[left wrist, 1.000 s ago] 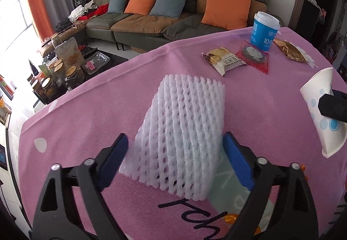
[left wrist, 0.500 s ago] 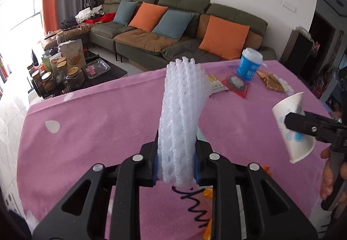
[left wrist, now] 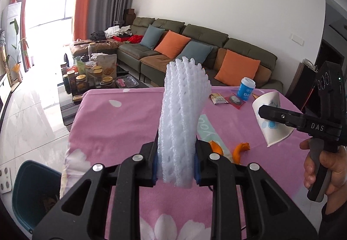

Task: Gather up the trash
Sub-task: 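Carry the paper cup and foam net with both tools to the teal bin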

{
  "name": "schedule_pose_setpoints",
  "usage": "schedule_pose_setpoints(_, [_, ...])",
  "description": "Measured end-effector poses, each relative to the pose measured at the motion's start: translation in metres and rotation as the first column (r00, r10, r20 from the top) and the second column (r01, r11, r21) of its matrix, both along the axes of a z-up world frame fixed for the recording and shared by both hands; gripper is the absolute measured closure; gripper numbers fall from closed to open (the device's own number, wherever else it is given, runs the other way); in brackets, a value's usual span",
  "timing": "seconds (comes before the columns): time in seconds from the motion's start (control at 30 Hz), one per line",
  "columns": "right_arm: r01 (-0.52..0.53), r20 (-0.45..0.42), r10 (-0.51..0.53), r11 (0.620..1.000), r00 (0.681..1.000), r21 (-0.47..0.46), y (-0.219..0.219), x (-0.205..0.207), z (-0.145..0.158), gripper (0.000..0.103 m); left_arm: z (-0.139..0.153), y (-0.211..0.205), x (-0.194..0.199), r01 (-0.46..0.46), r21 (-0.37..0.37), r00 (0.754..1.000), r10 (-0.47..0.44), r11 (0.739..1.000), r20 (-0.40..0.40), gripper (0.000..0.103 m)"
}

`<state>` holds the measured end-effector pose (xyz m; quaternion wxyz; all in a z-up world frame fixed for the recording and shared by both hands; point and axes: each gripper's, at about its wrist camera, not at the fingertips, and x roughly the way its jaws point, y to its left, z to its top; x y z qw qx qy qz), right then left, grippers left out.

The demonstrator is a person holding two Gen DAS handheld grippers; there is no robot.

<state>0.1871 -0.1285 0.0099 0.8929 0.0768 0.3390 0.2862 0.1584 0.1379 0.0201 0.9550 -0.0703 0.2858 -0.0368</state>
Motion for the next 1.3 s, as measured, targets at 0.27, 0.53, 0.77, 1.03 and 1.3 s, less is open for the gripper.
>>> schedule_pose_setpoints(0.27, [-0.111,0.052,0.112,0.994,0.992,-0.015,0.035,-0.046,0.013,0.029,0.002,0.034,-0.069,-0.114,0.001,0.993,0.114,0.993,0.023,0.079])
schedule_pose_setpoints(0.53, [-0.213,0.089,0.215,0.977,0.973,-0.03,0.073,-0.078,0.023,0.029,0.012,0.055,-0.123,-0.179,-0.005,0.982,0.179,0.984,0.056,0.079])
schedule_pose_setpoints(0.77, [-0.291,0.118,0.294,0.956,0.948,-0.042,0.103,-0.092,0.032,0.029,0.021,0.084,-0.167,-0.257,-0.013,0.964,0.257,0.966,0.074,0.078])
schedule_pose_setpoints(1.03, [-0.379,0.122,0.385,0.923,0.915,-0.072,0.152,-0.098,0.034,0.029,0.02,0.117,-0.211,-0.351,-0.016,0.934,0.352,0.936,0.061,0.078])
schedule_pose_setpoints(1.3, [-0.458,0.114,0.475,0.876,0.872,-0.15,0.221,-0.107,0.025,0.029,-0.004,0.16,-0.241,-0.443,-0.007,0.897,0.443,0.897,-0.006,0.078])
